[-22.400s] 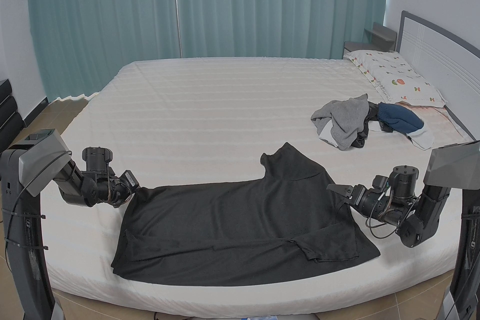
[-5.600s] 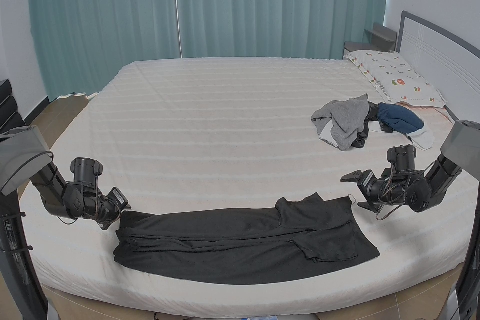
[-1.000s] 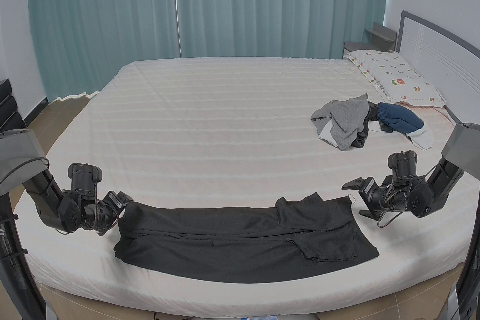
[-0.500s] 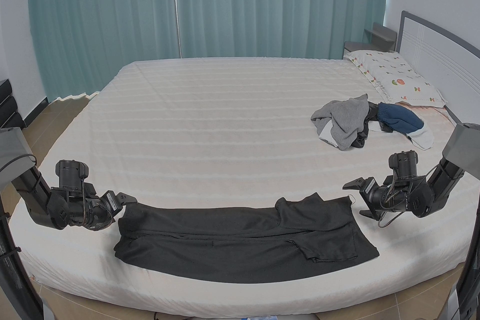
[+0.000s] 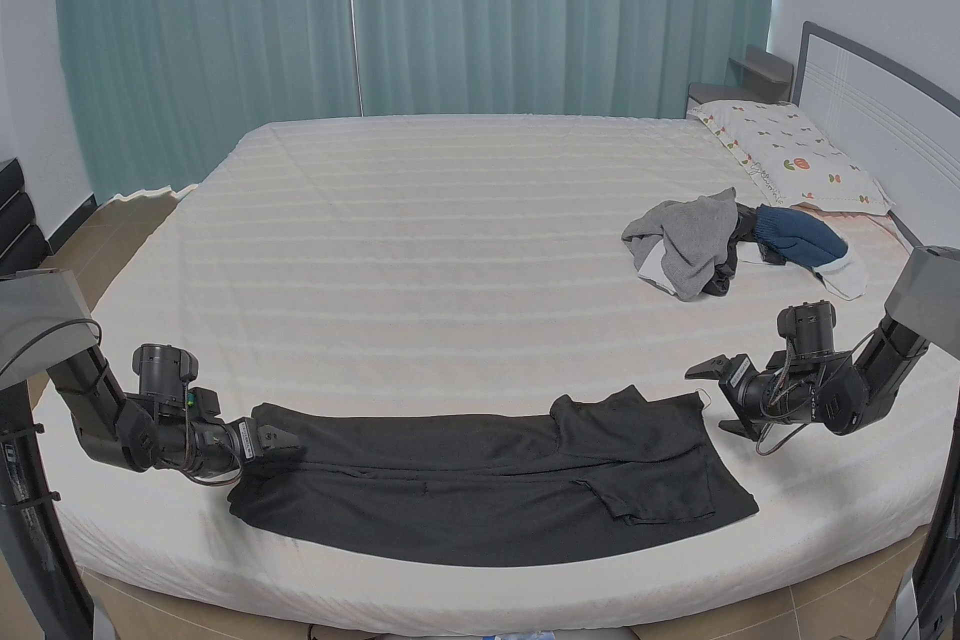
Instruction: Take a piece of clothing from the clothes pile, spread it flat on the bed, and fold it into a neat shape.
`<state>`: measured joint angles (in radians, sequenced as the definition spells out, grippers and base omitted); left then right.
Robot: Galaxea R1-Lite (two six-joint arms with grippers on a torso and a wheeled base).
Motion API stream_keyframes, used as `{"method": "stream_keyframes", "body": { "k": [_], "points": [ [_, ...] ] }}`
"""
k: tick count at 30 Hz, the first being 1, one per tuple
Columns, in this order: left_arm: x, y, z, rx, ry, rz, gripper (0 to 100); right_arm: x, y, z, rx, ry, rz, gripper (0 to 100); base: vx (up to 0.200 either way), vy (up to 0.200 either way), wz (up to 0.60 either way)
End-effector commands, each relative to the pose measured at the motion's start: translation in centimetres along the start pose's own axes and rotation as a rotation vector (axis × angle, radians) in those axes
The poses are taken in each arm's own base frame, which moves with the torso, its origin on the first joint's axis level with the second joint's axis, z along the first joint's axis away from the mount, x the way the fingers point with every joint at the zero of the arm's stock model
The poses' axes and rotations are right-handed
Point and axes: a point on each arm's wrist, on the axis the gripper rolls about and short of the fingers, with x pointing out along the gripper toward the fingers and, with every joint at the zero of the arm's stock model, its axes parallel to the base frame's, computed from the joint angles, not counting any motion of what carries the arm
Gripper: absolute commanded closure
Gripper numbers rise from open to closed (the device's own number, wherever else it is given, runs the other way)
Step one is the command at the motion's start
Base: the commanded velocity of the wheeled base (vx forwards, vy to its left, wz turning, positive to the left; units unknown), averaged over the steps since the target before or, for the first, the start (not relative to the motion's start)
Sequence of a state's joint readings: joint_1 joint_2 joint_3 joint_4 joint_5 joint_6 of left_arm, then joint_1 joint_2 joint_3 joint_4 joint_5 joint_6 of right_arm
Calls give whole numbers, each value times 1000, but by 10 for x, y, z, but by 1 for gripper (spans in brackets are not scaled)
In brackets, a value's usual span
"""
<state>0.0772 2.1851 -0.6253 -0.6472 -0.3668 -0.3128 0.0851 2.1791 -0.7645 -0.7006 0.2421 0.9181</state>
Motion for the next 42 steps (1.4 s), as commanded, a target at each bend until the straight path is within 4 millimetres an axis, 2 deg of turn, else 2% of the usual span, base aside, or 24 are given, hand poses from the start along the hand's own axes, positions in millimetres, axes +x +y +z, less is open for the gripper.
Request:
{"method": "stream_keyframes", "body": {
  "k": [1,10,18,26,29,35,36,42],
  "points": [
    [8,3,-4,-2,16,8,0,0,-1,-2,-2,6,-4,0,0,0,0],
    [8,1,-10,92,4,12,0,0,-1,-2,-5,6,-3,0,0,0,0],
    [4,2,-4,108,-57,79,0,1,-1,-2,-5,7,-2,0,0,0,0],
    [9,2,-4,115,-55,93,0,1,-1,-2,-5,8,-3,0,0,0,0],
    [16,4,-9,122,-55,91,0,2,-2,-3,-4,10,-5,0,0,0,0],
    [16,-7,-17,155,-62,67,0,2,-2,-3,-6,12,-6,0,0,0,0],
    [17,-7,-17,157,-64,65,100,2,-2,-3,-6,12,-6,0,0,0,0],
    [16,-7,-17,151,-69,65,100,2,-2,-3,-6,12,-6,0,0,0,0]
  ]
}}
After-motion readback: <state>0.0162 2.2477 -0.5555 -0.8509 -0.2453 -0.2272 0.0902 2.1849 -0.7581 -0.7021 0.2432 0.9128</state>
